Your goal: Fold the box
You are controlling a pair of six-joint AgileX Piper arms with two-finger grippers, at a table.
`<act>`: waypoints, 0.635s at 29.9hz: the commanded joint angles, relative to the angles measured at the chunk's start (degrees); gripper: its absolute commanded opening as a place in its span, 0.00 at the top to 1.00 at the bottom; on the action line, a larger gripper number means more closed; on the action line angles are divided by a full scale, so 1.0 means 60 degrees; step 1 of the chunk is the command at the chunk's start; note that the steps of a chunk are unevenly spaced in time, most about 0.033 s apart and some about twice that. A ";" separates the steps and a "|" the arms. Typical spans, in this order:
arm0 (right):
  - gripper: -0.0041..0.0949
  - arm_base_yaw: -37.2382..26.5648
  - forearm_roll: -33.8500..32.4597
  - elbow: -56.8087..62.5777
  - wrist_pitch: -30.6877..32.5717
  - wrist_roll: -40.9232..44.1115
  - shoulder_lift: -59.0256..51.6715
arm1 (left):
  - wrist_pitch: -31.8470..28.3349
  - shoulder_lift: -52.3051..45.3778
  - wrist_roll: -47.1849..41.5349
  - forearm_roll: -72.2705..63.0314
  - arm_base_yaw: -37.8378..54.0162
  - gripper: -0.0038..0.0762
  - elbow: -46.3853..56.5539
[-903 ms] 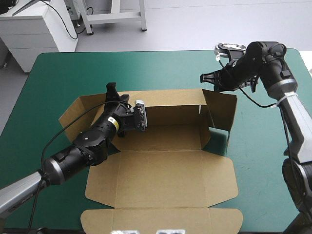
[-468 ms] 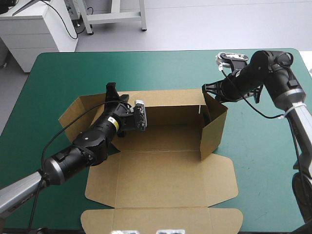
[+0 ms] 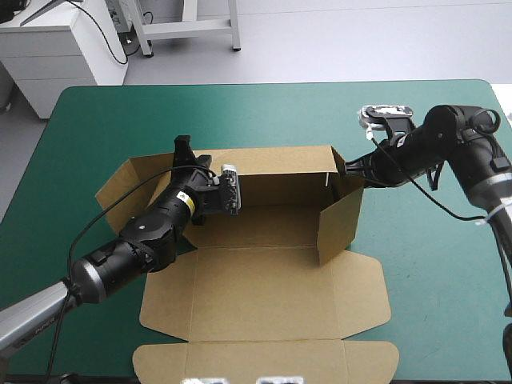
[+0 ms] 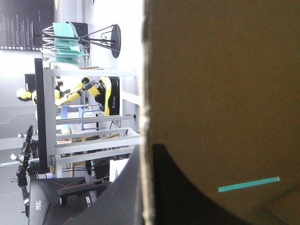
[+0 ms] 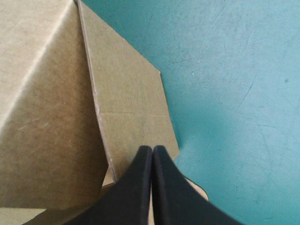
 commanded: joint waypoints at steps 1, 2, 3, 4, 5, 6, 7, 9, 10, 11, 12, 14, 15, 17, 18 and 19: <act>0.98 -0.0001 0.0349 0.0223 -0.0855 -0.0401 -0.0879 | -0.0045 -0.0224 -0.0098 0.0041 -0.0059 0.96 -0.0232; 0.98 -0.0001 0.0372 0.0416 -0.1034 -0.0490 -0.1004 | -0.0065 -0.0203 -0.0098 0.0041 -0.0059 0.96 -0.0232; 0.98 -0.0001 0.0373 0.0631 -0.1253 -0.0665 -0.1126 | -0.0127 -0.0156 -0.0098 0.0041 -0.0059 0.96 -0.0232; 0.98 -0.0001 0.0397 0.0855 -0.1469 -0.0814 -0.1251 | -0.0136 -0.0135 -0.0098 0.0041 -0.0059 0.96 -0.0232; 0.98 -0.0001 0.0435 0.1043 -0.1685 -0.0925 -0.1331 | -0.0159 -0.0086 -0.0098 0.0041 -0.0059 0.96 -0.0232; 0.98 -0.0001 0.0497 0.1288 -0.1901 -0.1068 -0.1447 | -0.0159 -0.0039 -0.0098 0.0041 -0.0059 0.96 -0.0232; 0.98 -0.0001 0.0569 0.1533 -0.2092 -0.1208 -0.1513 | -0.0180 -0.0015 -0.0098 0.0041 -0.0059 0.96 -0.0232; 0.98 -0.0001 0.0922 0.2022 -0.2675 -0.1700 -0.1689 | -0.0204 0.0031 -0.0098 0.0041 -0.0059 0.96 -0.0232; 0.98 -0.0001 0.1144 0.2265 -0.2993 -0.1917 -0.1779 | -0.0204 0.0030 -0.0098 0.0041 -0.0059 0.96 -0.0232; 0.98 -0.0001 0.1323 0.2452 -0.3224 -0.2103 -0.1857 | -0.0204 0.0030 -0.0098 0.0060 -0.0059 0.96 -0.0232; 0.98 -0.0001 0.1506 0.2670 -0.3495 -0.2268 -0.1935 | -0.0204 0.0030 -0.0098 0.0060 -0.0059 0.96 -0.0232; 0.98 -0.0001 0.1804 0.3070 -0.3924 -0.2619 -0.2062 | -0.0204 0.0030 -0.0098 0.0060 -0.0059 0.96 -0.0232; 0.98 -0.0001 0.1990 0.3287 -0.4100 -0.2885 -0.2118 | -0.0204 0.0030 -0.0098 0.0060 -0.0059 0.96 -0.0232; 0.98 -0.0001 0.2399 0.3694 -0.4494 -0.3583 -0.2219 | -0.0204 0.0030 -0.0098 0.0060 -0.0059 0.96 -0.0232; 0.98 -0.0001 0.2657 0.3885 -0.4659 -0.3951 -0.2262 | -0.0204 0.0030 -0.0098 0.0060 -0.0059 0.96 -0.0232; 0.98 -0.0001 0.3020 0.4060 -0.4875 -0.4449 -0.2286 | -0.0225 0.0030 -0.0098 0.0060 -0.0059 0.96 -0.0232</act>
